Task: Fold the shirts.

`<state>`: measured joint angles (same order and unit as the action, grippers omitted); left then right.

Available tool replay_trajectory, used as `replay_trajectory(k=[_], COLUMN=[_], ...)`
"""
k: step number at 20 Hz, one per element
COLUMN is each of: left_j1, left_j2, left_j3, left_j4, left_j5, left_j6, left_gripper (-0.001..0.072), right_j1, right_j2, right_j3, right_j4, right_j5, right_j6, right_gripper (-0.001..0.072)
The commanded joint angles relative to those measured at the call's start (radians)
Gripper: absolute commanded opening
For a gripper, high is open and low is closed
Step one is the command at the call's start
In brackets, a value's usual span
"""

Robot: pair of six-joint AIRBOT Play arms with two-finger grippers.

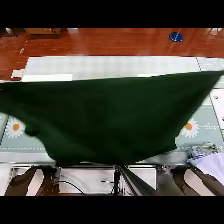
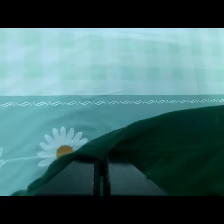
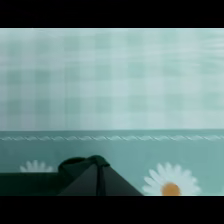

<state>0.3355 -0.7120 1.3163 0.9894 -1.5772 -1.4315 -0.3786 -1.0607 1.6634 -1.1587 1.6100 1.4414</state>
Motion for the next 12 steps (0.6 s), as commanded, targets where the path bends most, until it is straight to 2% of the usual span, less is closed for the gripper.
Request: replay_trajectory(k=[1,5,9,12], left_j1=[-0.076,-0.124,-0.126,-0.145], left_j2=[-0.234,-0.526,-0.682,-0.747], left_j3=[-0.077,-0.021,0.002,0.002], left_j4=[-0.060,-0.105,-0.119,-0.119], left_j5=[0.189,0.255,0.372,0.452], left_j6=[0.063,0.096,0.115,0.115], left_gripper=[0.0020,0.0021,0.0021,0.0021], right_j1=[0.000,0.000,0.000,0.008], right_j2=[-0.213,-0.349,-0.440,-0.524], right_j3=[-0.020,-0.020,-0.020,-0.020], right_j4=[0.151,0.154,0.148,0.139], right_j5=[-0.172,-0.293,-0.455,-0.431], right_j6=[-0.002,-0.028,-0.032,-0.032], right_gripper=[0.0027,0.0027,0.0027,0.0027])
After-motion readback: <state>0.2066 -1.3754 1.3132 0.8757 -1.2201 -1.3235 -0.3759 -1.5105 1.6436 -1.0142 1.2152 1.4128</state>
